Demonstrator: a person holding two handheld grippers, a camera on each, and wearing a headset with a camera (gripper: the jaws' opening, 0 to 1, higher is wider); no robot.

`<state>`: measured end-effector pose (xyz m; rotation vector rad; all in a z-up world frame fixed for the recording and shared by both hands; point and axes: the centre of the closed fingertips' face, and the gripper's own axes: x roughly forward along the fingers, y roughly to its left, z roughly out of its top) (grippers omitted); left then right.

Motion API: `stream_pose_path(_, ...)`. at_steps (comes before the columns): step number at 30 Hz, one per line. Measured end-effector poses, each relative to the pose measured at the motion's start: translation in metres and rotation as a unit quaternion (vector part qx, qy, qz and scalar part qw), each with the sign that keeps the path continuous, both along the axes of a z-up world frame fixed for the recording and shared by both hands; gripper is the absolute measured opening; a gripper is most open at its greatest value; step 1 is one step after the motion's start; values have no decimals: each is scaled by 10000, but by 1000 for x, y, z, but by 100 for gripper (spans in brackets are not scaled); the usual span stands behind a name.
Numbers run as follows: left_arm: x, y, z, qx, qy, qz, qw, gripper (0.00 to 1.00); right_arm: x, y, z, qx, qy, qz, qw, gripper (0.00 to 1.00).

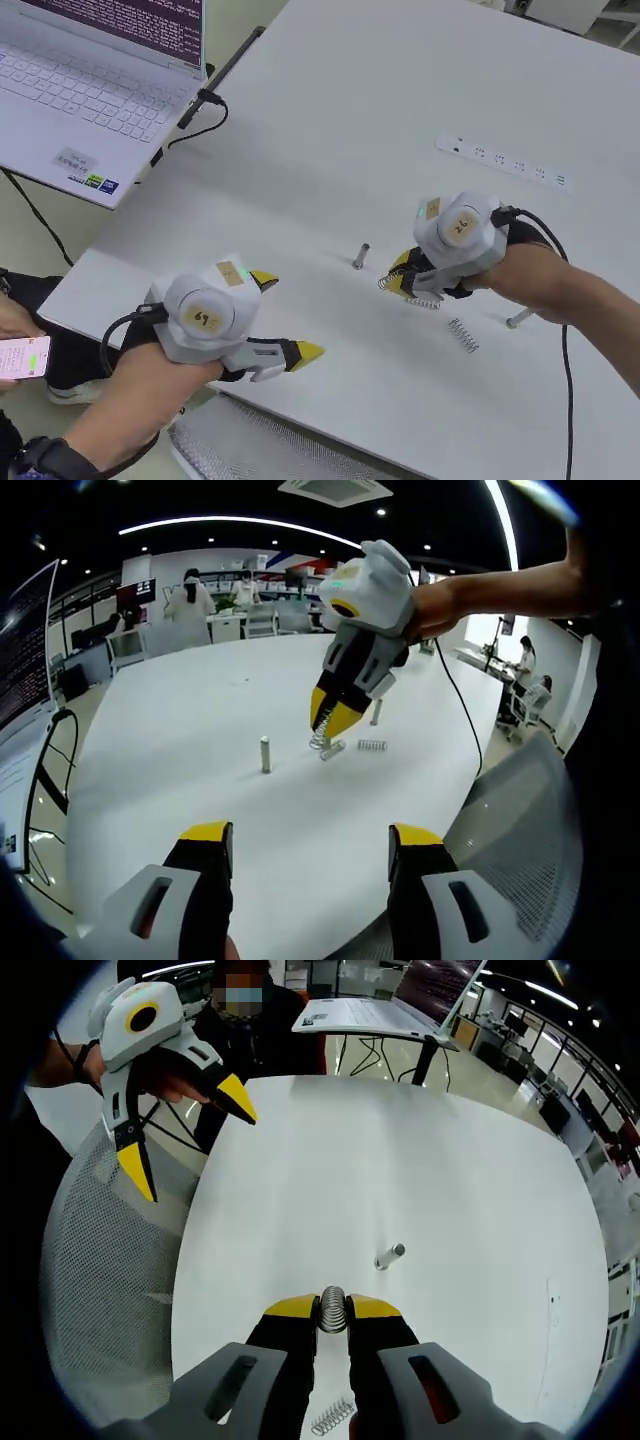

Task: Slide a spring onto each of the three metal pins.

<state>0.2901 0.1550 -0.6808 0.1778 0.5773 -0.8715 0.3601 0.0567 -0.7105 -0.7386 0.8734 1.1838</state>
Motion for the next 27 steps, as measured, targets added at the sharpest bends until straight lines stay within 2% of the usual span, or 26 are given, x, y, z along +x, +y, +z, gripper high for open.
stream_pose_path(14,3,-1,-6,-14,100,-6,9999,59,30,7,1,35,-60,-192,9998,9)
stream_pose_path(21,5,-3,-10,-14,144,-37,9999,59,39,10,4,32,-77,-223,9997,9)
stream_pose_path(27,10,-4,-7,-42,124,-41,9999,61,47,11,3,30,-55,-231,9997,9)
